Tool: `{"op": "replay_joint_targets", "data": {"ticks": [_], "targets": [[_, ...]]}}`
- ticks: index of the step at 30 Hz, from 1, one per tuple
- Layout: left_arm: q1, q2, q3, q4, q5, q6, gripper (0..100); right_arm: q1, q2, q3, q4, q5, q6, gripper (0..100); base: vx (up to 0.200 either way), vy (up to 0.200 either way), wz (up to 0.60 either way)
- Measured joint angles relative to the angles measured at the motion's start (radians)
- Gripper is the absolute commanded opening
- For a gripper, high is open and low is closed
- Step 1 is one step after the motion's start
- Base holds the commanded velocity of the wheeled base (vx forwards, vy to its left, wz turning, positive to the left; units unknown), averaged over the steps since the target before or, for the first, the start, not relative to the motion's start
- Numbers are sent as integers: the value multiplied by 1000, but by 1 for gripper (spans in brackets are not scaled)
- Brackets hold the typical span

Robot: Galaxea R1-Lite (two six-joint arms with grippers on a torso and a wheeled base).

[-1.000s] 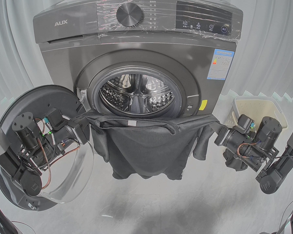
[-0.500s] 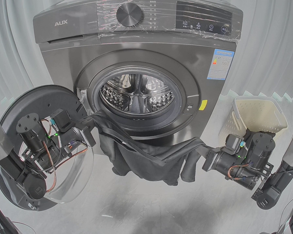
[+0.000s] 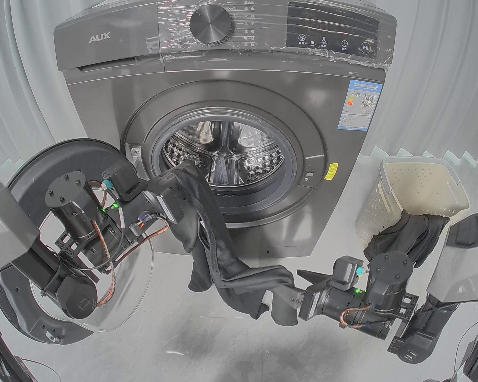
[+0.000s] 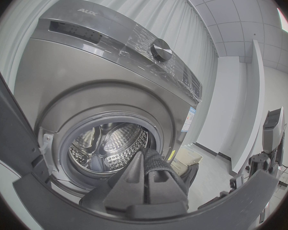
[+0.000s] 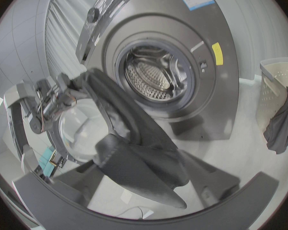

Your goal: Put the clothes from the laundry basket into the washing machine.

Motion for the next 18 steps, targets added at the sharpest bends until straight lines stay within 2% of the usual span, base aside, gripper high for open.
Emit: {"op": "replay_joint_targets", "data": {"ticks": [13,18], "targets": [[-45,65,-70,-1,8,0,0,71,130,141,-1,7,-16,100,0,0,0],[-48,82,-84,-4,19,-1,0,82,162,128,-1,7,-18,100,0,0,0]]}}
